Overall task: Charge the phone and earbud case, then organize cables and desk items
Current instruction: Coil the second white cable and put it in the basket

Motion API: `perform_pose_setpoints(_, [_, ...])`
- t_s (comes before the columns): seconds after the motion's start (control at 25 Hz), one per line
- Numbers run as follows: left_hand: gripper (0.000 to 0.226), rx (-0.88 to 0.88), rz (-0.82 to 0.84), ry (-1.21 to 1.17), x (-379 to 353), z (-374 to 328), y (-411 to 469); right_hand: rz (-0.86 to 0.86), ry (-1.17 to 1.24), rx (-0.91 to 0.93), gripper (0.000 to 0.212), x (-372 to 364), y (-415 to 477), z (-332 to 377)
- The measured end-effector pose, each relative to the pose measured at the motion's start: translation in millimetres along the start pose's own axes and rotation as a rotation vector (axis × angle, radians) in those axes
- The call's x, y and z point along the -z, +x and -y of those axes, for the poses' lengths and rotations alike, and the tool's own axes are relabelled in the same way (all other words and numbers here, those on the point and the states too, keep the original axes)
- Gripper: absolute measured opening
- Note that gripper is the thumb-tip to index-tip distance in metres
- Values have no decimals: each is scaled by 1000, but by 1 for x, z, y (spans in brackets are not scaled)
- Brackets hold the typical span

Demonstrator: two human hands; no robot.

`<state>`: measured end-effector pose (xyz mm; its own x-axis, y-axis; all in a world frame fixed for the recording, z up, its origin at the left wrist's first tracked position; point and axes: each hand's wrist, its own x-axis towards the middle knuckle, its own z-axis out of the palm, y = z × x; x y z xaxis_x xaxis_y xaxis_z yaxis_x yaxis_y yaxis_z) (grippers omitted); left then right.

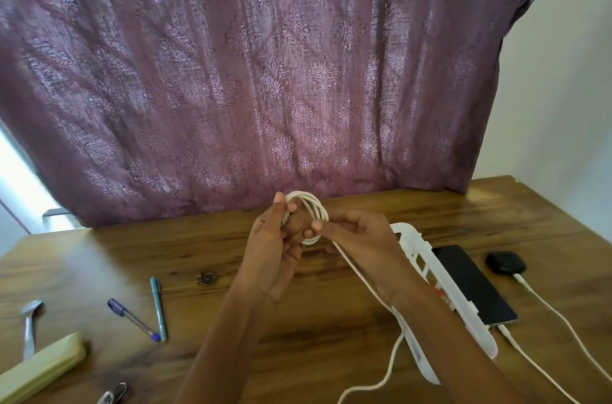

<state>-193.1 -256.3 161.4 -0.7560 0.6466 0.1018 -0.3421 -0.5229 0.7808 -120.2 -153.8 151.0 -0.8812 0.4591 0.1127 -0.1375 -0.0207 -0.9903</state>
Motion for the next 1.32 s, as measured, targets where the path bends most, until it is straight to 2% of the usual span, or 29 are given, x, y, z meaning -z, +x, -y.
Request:
perform_pose_setpoints(0.12, [38,-5,10,83,-3,1,-3,-17,-39,-11,13,5,2,1])
perform_pose_setpoints(0.28, [38,15,-75,224,-6,5,-1,4,-178,17,15,9,1,0])
perform_pose_setpoints(0.44, [48,3,-138,507,-6,12,0,-10,-154,31,22,8,0,0])
perform_pose_setpoints(0.52, [43,-70,-198,680,-7,17,1,-9,-121,-13,24,9,0,2])
perform_pose_setpoints(0.6, [29,-150,-244,815,-3,18,3,-17,-130,-113,23,10,1,1])
perform_pose_setpoints(0.68, [26,-150,-191,881,-2,17,5,-59,-50,-246,14,12,5,-6])
perform_pose_setpoints(0.76, [34,-75,-124,879,-3,13,6,-72,191,-375,19,14,8,-9])
perform_pose_setpoints(0.84, [32,31,-66,756,-6,8,5,60,338,-416,17,18,8,-5])
perform_pose_setpoints(0.96, [31,84,-27,669,-6,7,3,247,378,-419,18,24,6,-2])
perform_pose_setpoints(1.04, [33,73,-61,653,-7,10,3,250,348,-409,21,27,7,-5])
perform_pose_setpoints(1.12, [34,69,-128,617,-6,14,4,189,253,-383,25,24,6,-4])
perform_pose_setpoints(1.2, [36,54,-191,590,-2,17,7,47,61,-254,13,18,3,-7])
perform_pose_setpoints(1.24, [37,42,-210,593,0,17,7,-86,-117,-110,8,14,0,-13])
perform_pose_setpoints(1.32, [39,-6,-228,645,3,21,7,-343,-563,284,13,10,-6,-26])
